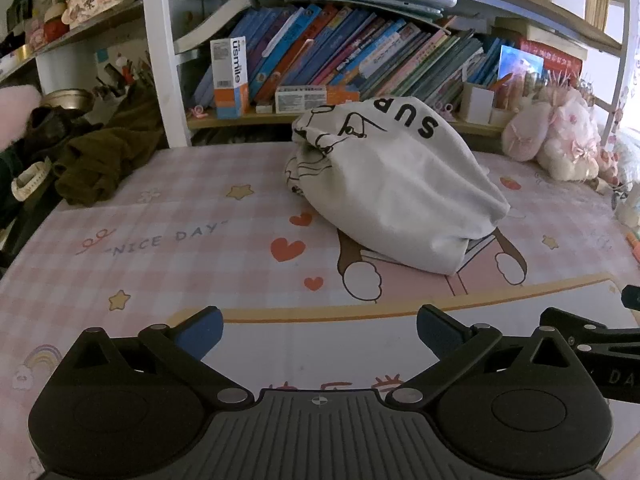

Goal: Fold clothes

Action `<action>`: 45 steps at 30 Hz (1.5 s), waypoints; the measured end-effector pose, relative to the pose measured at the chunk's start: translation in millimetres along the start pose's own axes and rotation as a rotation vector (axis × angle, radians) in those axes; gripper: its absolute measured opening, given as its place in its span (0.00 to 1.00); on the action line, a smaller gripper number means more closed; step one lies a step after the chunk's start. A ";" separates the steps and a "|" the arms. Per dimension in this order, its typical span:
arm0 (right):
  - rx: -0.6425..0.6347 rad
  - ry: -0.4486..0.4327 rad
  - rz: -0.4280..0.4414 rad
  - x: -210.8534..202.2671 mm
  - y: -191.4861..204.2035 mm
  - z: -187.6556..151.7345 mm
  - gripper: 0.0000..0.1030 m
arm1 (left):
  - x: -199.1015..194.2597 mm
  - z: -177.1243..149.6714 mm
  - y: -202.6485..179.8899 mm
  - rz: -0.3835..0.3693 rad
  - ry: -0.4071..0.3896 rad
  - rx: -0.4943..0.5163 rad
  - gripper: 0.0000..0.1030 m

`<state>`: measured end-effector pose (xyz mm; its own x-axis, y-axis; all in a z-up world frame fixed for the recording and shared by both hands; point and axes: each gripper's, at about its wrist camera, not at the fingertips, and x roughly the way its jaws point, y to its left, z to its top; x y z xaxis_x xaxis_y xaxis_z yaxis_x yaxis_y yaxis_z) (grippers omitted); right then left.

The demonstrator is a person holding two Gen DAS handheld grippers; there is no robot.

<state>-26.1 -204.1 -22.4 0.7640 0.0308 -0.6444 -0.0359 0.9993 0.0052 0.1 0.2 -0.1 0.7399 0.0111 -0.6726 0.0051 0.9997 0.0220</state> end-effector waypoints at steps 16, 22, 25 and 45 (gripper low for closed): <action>0.000 -0.003 0.000 -1.2 0.1 -0.4 1.00 | -2.1 -2.0 -3.0 -0.028 -0.010 -0.003 1.00; 0.003 -0.001 0.002 -0.6 -1.4 -0.5 1.00 | -2.6 -1.1 -3.2 -0.027 -0.008 -0.003 1.00; 0.002 0.000 0.007 -0.3 -1.0 -0.7 1.00 | -2.8 -1.6 -3.4 -0.024 -0.006 -0.004 1.00; 0.004 0.000 0.008 0.8 -3.7 -1.4 1.00 | -1.0 -1.3 -5.0 -0.012 0.004 -0.010 1.00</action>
<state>-26.2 -207.8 -23.9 0.7635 0.0390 -0.6446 -0.0397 0.9991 0.0135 -1.5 -4.8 -0.5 0.7373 -0.0004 -0.6755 0.0068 1.0000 0.0067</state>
